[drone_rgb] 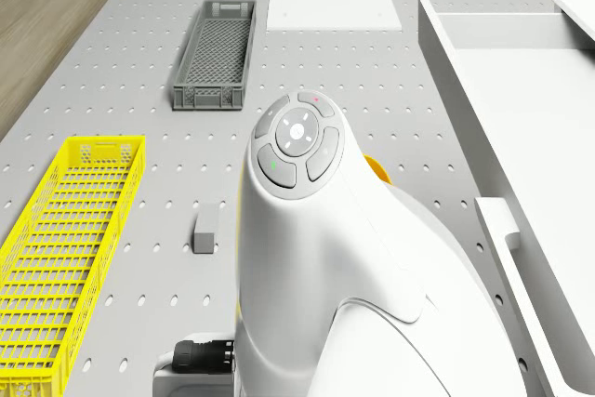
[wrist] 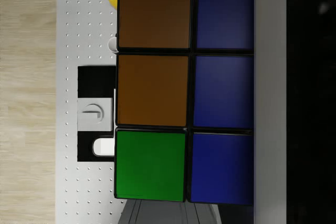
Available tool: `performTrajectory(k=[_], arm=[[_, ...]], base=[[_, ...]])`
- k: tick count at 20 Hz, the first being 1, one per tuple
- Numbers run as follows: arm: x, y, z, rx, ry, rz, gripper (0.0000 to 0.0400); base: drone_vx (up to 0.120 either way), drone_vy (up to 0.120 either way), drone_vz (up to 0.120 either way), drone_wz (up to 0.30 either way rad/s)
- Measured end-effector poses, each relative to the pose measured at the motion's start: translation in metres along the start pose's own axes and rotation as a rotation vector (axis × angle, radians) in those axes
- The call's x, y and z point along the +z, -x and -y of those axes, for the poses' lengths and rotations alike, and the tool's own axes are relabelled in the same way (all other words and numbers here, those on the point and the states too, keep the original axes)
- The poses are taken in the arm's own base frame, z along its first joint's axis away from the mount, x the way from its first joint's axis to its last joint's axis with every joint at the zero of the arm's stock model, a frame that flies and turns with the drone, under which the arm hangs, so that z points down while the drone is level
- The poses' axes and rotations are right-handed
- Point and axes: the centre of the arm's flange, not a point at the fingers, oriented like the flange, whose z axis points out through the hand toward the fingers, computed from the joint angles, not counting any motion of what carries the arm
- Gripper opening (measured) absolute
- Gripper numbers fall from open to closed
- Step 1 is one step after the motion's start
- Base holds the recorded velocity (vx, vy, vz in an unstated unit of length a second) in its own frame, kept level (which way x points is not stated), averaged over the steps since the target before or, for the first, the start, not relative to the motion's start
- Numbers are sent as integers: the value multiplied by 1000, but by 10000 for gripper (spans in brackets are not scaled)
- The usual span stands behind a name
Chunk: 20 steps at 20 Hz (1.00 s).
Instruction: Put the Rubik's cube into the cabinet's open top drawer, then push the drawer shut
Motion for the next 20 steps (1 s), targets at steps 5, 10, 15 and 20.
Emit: performTrajectory(k=[5, 10, 15, 20], arm=[[0, 0, 0, 0, 0, 0, 322], [0, 0, 0, 0, 0, 0, 322], [0, 0, 0, 0, 0, 0, 322], [0, 0, 0, 0, 0, 0, 322]], base=[[0, -120, 120, 0], [0, -120, 80, 0], [0, -120, 0, 0], [0, -120, 8, 0]])
